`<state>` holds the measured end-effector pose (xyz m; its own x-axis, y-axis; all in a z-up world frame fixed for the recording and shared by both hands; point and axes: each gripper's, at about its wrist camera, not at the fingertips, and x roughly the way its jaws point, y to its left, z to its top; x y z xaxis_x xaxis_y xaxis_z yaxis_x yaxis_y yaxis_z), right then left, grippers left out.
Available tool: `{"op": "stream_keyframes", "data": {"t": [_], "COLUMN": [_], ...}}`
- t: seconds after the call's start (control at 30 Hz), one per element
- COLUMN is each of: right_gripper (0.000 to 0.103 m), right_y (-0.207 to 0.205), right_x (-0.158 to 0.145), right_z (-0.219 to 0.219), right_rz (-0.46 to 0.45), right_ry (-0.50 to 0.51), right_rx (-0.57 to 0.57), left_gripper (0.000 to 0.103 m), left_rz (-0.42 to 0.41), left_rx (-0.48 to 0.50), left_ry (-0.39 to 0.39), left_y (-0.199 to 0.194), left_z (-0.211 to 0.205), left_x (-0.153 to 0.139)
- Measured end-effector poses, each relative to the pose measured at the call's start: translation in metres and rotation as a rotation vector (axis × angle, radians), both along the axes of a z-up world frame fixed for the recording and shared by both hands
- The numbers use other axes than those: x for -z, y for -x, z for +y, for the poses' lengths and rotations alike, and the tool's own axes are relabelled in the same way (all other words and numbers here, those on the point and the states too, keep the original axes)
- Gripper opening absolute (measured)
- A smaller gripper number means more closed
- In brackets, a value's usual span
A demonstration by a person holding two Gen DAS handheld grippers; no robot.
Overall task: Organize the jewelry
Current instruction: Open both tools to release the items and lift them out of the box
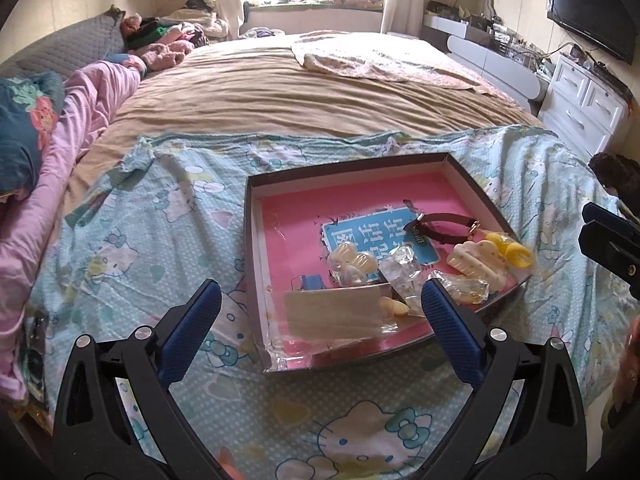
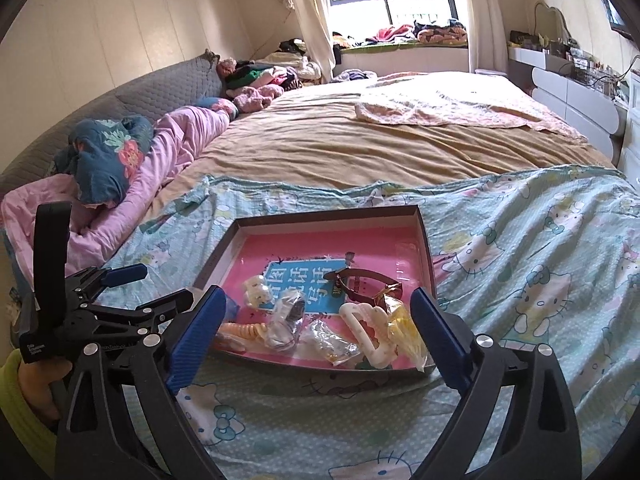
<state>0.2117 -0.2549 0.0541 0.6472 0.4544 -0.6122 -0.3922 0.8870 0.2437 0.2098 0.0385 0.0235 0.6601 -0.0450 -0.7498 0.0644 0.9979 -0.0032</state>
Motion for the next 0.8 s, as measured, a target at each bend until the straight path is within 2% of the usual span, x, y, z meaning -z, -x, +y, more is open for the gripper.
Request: {"op": "stream_keyframes", "data": {"t": [0.43,0.8], "right_gripper": [0.097,0.098], "right_y": [0.035,0.061], "right_x": [-0.023,-0.025], "right_z": [-0.006,-0.012], "right_rz": [-0.055,-0.066], "right_ry": [-0.015,-0.033], "right_rx": [-0.008,-0.008], "left_gripper": [0.094,0.094], "left_rz": [-0.068,-0.091], "left_rx": [-0.018,-0.040], "left_ry": [0.009,0.026], "left_y": [0.039,0.075], "left_z": [-0.001,-0.002], "left_x": [-0.026,-0.027]}}
